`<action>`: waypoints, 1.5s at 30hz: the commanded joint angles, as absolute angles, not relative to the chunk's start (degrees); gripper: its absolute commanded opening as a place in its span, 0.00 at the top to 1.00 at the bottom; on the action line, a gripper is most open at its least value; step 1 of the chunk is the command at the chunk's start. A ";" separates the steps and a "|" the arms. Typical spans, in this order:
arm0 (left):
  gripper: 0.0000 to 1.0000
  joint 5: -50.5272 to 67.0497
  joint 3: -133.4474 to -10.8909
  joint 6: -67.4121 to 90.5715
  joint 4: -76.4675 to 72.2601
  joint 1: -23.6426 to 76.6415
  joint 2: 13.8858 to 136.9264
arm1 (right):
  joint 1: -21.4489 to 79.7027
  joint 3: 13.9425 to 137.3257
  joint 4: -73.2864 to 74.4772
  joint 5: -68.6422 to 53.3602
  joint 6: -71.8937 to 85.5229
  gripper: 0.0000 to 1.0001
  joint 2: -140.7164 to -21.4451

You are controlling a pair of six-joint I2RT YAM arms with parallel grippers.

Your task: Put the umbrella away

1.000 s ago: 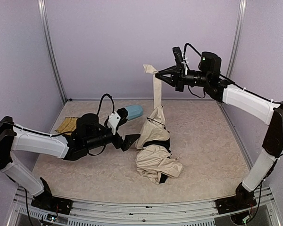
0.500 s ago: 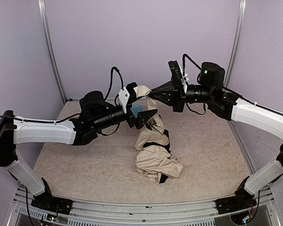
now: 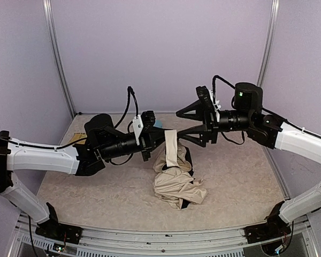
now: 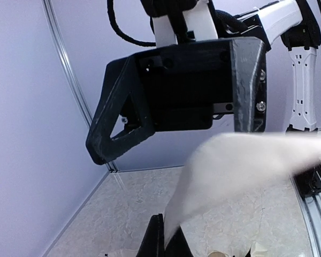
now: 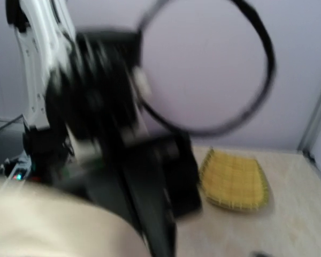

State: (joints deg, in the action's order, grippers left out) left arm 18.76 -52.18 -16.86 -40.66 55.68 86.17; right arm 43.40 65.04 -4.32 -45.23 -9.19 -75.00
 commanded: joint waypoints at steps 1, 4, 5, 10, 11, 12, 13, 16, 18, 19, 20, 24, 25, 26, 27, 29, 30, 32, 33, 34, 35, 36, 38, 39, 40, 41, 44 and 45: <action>1.00 19.17 -48.58 -17.14 -40.16 57.93 80.70 | 42.73 61.17 2.18 -39.82 -11.52 0.15 -69.72; 1.00 19.17 -46.21 -19.03 -37.41 60.55 77.81 | 40.80 58.33 3.55 -36.88 -10.11 0.08 -69.04; 1.00 18.81 -45.40 -19.80 -36.42 61.41 76.79 | 40.49 57.77 4.53 -36.12 -9.83 0.07 -69.74; 1.00 16.88 -41.67 -20.04 -34.23 63.61 72.24 | 40.43 56.96 10.59 -32.19 -11.10 0.10 -77.11; 1.00 16.93 -41.13 -19.67 -34.14 63.73 71.73 | 40.43 56.87 10.75 -31.75 -11.21 0.11 -78.89; 1.00 17.08 -40.67 -19.30 -34.04 63.99 71.30 | 40.43 56.87 10.67 -31.67 -11.29 0.12 -80.82; 1.00 17.05 -40.35 -18.97 -33.97 64.29 71.10 | 40.43 57.06 10.45 -32.13 -11.40 0.13 -82.61; 1.00 17.36 -40.52 -18.32 -31.91 66.05 71.22 | 40.49 57.26 9.73 -34.58 -11.28 0.17 -88.31; 1.00 17.71 -41.23 -18.34 -28.85 67.46 71.28 | 40.58 56.64 9.13 -34.39 -10.45 0.19 -91.20; 1.00 17.38 -41.33 -18.34 -27.19 68.30 71.28 | 40.60 56.08 8.63 -33.87 -9.70 0.20 -92.51; 1.00 16.15 -41.25 -18.16 -26.15 68.67 71.24 | 40.61 55.25 7.86 -33.24 -8.84 0.20 -93.46; 1.00 15.37 -40.21 -17.34 -24.56 69.07 70.78 | 41.03 52.03 4.86 -27.98 -4.21 0.23 -97.42; 1.00 15.32 -40.17 -17.20 -24.68 69.01 70.69 | 41.04 51.66 4.27 -27.09 -2.93 0.23 -98.55; 1.00 15.29 -40.17 -17.32 -24.77 69.15 70.73 | 41.09 51.30 3.51 -26.64 -1.87 0.24 -99.54; 1.00 15.37 -40.17 -17.51 -24.93 69.10 70.82 | 41.27 50.84 2.60 -26.37 -0.77 0.25 -100.92; 1.00 15.77 -40.17 -18.16 -25.11 69.05 71.39 | 41.64 50.23 0.58 -24.96 1.00 0.28 -102.82; 1.00 15.89 -40.21 -18.51 -25.06 69.10 71.82 | 41.71 50.20 -0.26 -23.40 1.86 0.30 -103.56; 1.00 15.60 -40.45 -19.05 -24.94 69.08 72.78 | 41.62 50.32 -2.18 -17.60 3.99 0.33 -104.15; 1.00 15.32 -40.68 -19.59 -24.62 68.99 73.15 | 41.42 50.42 -3.48 -14.42 4.81 0.34 -104.03; 1.00 15.22 -41.07 -20.44 -23.91 68.93 73.79 | 40.91 50.81 -4.81 -10.40 5.43 0.36 -103.76; 1.00 15.09 -41.57 -21.34 -23.14 68.83 74.34 | 40.18 51.36 -6.02 -8.18 5.89 0.37 -103.57; 1.00 15.04 -42.18 -22.30 -22.50 68.68 74.80 | 39.33 52.12 -7.14 -7.08 5.98 0.38 -103.54; 1.00 15.29 -43.33 -23.22 -21.93 67.82 76.10 | 37.33 54.61 -8.76 -6.82 5.22 0.38 -103.43; 1.00 15.87 -43.79 -23.14 -21.75 67.21 76.72 | 36.59 55.33 -9.37 -7.95 4.11 0.38 -103.14; 1.00 16.85 -44.07 -22.88 -21.38 66.21 77.45 | 36.16 55.88 -9.85 -9.06 2.76 0.38 -102.58; 1.00 17.98 -44.19 -22.35 -20.89 65.43 78.24 | 36.12 55.92 -10.29 -10.00 1.27 0.38 -101.86; 1.00 20.45 -44.21 -20.88 -18.38 63.26 81.24 | 36.12 54.82 -10.13 -11.53 -2.09 0.35 -98.97; 1.00 21.38 -44.17 -20.40 -17.83 62.55 82.40 | 36.12 54.14 -9.97 -10.90 -2.45 0.34 -97.92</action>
State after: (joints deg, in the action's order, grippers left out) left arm 16.56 -42.65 -21.43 -19.94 64.64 79.20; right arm 36.45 54.96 -8.93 -13.85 1.50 -101.56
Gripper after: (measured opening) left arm 0.013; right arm 0.647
